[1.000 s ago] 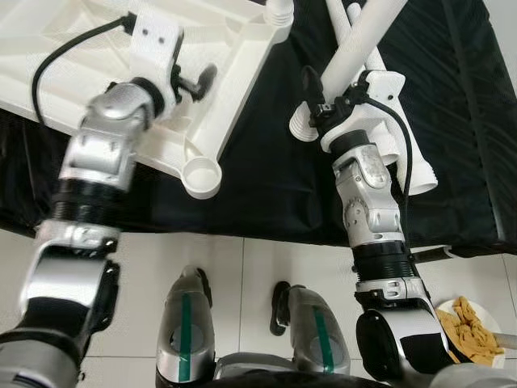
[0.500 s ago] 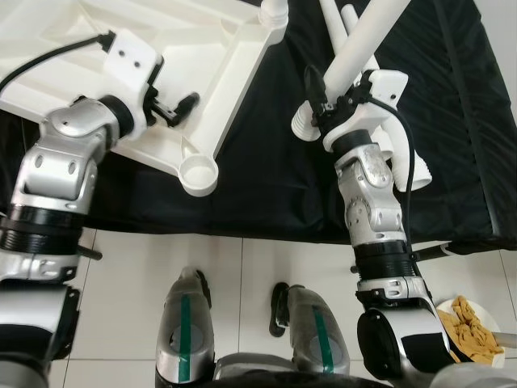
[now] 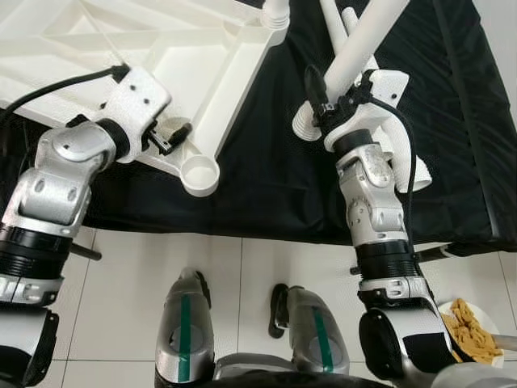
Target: Building children table
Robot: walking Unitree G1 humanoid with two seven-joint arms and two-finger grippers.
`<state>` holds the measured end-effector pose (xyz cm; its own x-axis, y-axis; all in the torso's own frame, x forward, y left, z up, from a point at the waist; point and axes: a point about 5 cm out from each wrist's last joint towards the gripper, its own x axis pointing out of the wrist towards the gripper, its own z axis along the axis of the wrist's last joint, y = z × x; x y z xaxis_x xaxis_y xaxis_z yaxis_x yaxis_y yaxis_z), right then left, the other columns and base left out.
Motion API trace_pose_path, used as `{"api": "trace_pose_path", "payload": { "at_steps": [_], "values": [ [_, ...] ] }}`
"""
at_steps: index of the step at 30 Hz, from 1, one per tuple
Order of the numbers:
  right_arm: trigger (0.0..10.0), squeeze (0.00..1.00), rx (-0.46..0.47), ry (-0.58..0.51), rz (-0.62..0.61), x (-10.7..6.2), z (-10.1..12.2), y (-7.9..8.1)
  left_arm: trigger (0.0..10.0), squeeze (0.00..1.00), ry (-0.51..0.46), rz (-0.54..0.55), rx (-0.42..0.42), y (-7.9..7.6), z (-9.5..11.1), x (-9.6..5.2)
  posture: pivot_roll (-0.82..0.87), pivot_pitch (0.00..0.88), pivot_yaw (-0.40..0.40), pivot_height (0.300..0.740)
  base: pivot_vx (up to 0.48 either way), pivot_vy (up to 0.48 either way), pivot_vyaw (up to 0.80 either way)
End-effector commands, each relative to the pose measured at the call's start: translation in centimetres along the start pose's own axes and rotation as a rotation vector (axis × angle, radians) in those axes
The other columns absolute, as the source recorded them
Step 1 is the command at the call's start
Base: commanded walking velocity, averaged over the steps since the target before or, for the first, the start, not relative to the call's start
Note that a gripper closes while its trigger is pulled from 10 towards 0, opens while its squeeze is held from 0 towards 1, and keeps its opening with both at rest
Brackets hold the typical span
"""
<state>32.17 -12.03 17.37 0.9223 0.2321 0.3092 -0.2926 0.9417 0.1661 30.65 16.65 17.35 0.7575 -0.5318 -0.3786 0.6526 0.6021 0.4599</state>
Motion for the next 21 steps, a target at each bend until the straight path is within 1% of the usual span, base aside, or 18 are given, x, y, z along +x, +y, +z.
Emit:
{"api": "trace_pose_path", "payload": {
  "at_steps": [1,3,6,7,8,12,13,15,17,21],
  "values": [
    [10.0,0.0,-0.001,-0.012,-0.006,-0.1,0.3,-0.2,10.0,0.0,0.061,-0.129,-0.025,-3.0,-1.3,1.3,0.1,0.095,-0.076,0.74,0.0,0.0,0.0],
    [10.0,0.0,-0.003,-0.012,-0.008,-0.2,0.3,-0.3,10.0,0.0,0.039,-0.152,-0.037,-3.8,-0.8,2.1,0.09,0.097,-0.076,0.74,0.0,0.0,0.0],
    [10.0,0.0,-0.004,-0.013,-0.008,-0.2,0.3,-0.3,10.0,0.0,0.034,-0.157,-0.038,-4.1,-0.6,2.3,0.09,0.099,-0.076,0.74,0.0,0.0,0.0],
    [10.0,0.0,-0.005,-0.014,-0.011,-0.2,0.4,-0.4,10.0,0.0,0.0,-0.159,-0.033,-4.6,0.3,3.2,0.08,0.1,-0.074,0.74,0.0,0.0,0.0],
    [10.0,0.0,-0.005,-0.014,-0.011,-0.2,0.4,-0.4,10.0,0.0,-0.015,-0.162,-0.032,-4.8,0.6,3.5,0.08,0.1,-0.074,0.74,0.0,0.0,0.0],
    [10.0,0.0,-0.005,-0.015,-0.014,-0.2,0.4,-0.4,10.0,0.0,-0.025,-0.163,-0.043,-5.1,1.0,4.0,0.08,0.1,-0.074,0.74,0.0,0.0,0.0],
    [10.0,0.0,-0.005,-0.015,-0.014,-0.2,0.5,-0.4,10.0,0.0,-0.032,-0.157,-0.038,-5.2,1.2,4.3,0.08,0.101,-0.075,0.74,0.0,0.0,0.0],
    [10.0,0.0,-0.004,-0.016,-0.015,-0.2,0.5,-0.4,10.0,0.0,-0.036,-0.148,-0.06,-5.4,1.5,4.8,0.08,0.101,-0.072,0.74,0.0,0.0,0.0],
    [10.0,0.0,-0.003,-0.017,-0.017,-0.3,0.5,-0.3,10.0,0.0,-0.057,-0.158,-0.049,-6.1,2.2,5.6,0.07,0.105,-0.07,0.74,0.0,0.0,0.0],
    [10.0,0.0,-0.003,-0.017,-0.018,-0.3,0.5,-0.3,10.0,0.0,-0.059,-0.162,-0.061,-6.3,2.4,6.0,0.07,0.106,-0.07,0.74,0.0,0.0,0.0]
  ]
}}
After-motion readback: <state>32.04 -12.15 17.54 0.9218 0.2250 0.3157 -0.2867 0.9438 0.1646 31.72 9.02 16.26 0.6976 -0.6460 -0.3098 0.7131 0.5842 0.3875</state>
